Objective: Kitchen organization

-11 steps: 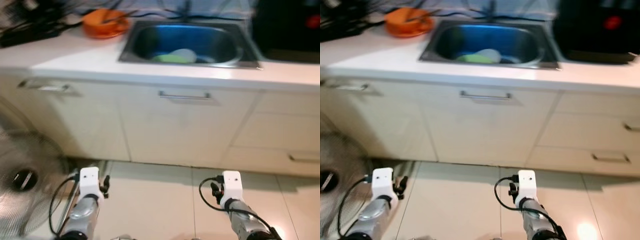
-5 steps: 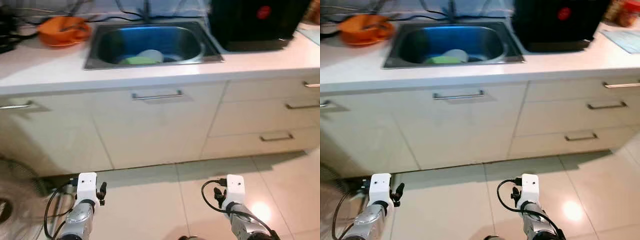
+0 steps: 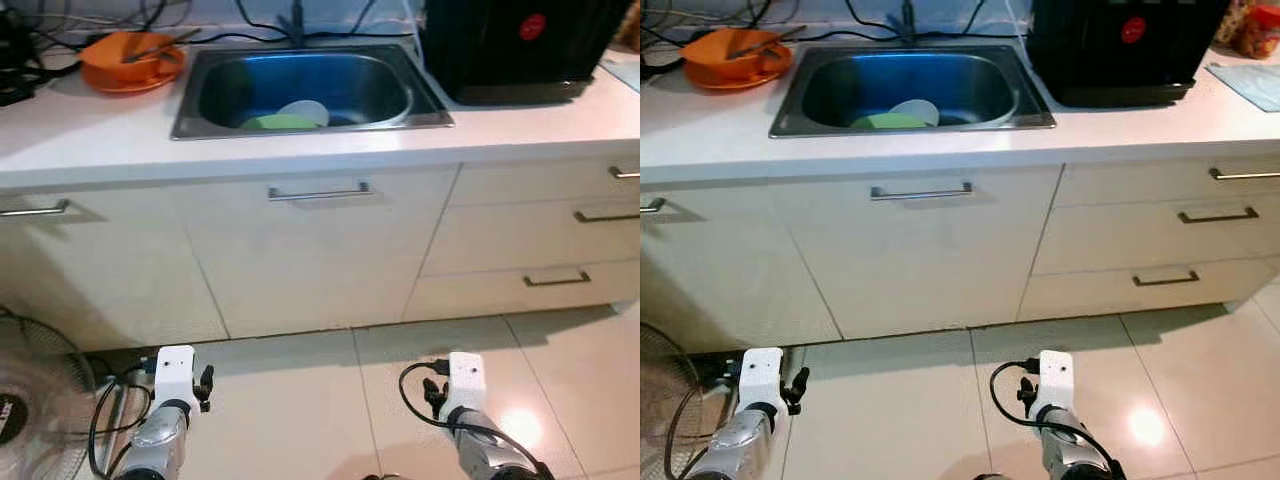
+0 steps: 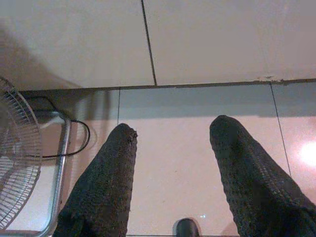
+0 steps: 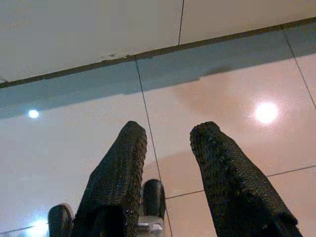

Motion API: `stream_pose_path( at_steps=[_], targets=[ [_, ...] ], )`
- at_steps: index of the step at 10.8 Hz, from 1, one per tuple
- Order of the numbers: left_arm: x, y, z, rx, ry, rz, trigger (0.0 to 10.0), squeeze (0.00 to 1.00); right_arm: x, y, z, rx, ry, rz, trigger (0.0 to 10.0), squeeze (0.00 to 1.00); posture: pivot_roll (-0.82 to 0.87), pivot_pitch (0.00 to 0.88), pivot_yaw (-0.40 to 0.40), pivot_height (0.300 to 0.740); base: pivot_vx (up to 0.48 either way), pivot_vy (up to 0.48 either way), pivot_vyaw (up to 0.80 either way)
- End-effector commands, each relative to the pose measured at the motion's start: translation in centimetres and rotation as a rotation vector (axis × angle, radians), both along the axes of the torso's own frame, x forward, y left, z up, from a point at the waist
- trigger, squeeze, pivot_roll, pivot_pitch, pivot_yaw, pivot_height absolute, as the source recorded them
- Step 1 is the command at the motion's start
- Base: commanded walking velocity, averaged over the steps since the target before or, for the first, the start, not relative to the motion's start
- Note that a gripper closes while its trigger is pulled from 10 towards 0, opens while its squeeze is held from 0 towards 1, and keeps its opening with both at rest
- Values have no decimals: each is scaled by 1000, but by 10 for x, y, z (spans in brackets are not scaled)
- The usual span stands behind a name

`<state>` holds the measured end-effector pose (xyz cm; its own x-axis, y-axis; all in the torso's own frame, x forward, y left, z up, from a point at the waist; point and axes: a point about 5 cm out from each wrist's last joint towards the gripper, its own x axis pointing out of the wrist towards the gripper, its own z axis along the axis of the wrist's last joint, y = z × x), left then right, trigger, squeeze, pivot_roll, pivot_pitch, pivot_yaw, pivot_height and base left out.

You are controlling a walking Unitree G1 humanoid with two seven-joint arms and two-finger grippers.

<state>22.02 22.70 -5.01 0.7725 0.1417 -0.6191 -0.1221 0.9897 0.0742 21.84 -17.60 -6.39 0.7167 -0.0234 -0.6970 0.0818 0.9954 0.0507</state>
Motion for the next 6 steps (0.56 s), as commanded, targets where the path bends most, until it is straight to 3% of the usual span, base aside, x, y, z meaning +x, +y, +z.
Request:
stream_pose_path(
  at_steps=[1,6],
  targets=[
    [-7,0,-5,9,41,-4,10000,0,-2,1,-2,2,20,13,10000,0,66,23,23,740,0,0,0],
    [-9,-4,-9,12,84,-50,10000,0,-8,-2,-6,10,61,-11,10000,0,67,29,18,740,0,0,0]
  ],
)
